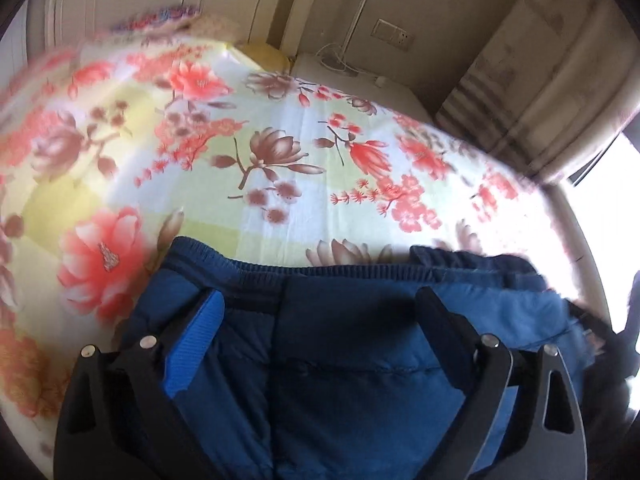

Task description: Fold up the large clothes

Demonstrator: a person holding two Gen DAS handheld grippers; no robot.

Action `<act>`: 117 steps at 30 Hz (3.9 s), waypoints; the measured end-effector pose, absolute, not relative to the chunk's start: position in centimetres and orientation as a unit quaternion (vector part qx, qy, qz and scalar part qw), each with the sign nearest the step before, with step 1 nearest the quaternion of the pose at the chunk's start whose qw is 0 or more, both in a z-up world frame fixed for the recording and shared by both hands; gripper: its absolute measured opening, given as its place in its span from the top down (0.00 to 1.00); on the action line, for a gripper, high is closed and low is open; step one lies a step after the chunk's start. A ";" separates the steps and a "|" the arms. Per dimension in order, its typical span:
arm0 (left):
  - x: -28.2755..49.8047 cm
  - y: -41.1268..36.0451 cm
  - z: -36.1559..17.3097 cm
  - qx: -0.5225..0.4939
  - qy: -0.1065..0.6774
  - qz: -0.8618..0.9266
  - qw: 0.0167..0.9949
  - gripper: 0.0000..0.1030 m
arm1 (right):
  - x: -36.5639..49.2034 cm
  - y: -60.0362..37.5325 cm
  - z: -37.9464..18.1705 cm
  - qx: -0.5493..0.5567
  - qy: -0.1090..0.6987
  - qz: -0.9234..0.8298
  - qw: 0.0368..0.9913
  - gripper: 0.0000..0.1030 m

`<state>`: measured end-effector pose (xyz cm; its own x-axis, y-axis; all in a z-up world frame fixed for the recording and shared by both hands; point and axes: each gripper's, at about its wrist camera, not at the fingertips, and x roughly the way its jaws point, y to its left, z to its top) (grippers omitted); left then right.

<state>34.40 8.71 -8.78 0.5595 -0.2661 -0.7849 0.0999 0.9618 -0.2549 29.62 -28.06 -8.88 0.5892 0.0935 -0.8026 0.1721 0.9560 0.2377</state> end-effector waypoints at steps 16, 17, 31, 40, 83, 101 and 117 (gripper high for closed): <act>34.5 9.1 -9.0 -0.092 0.454 -0.106 0.880 0.06 | 30.1 -8.3 -8.1 -0.128 0.457 0.101 0.874 0.11; 34.5 9.1 -9.0 -0.093 0.455 -0.106 0.879 0.06 | 30.1 -9.1 -7.8 -0.115 0.458 0.108 0.875 0.12; 34.4 8.9 -9.0 -0.094 0.454 -0.107 0.880 0.06 | 27.5 -31.1 -9.3 0.189 0.455 -0.041 0.869 0.10; 30.3 7.0 -5.0 -0.051 0.405 -0.070 0.910 0.12 | 23.0 -22.8 -1.9 0.024 0.374 0.024 0.927 0.13; 23.5 10.4 -8.2 0.000 0.424 -0.006 0.906 0.02 | 15.5 -11.4 -5.6 -0.116 0.393 0.151 0.900 0.06; 23.3 10.6 -8.0 -0.006 0.420 -0.004 0.908 0.02 | 15.7 -26.2 -8.0 0.015 0.410 0.000 0.912 0.05; 11.8 -1.3 -9.4 0.138 0.344 -0.127 0.920 0.02 | 11.4 -17.5 -8.7 -0.101 0.378 0.125 0.912 0.04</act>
<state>11.84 -1.30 -9.40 0.7314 -0.1396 -0.6675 0.3288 0.9297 0.1659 11.39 -17.48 -8.66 0.6835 0.1511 -0.7141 -0.3031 0.9487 -0.0894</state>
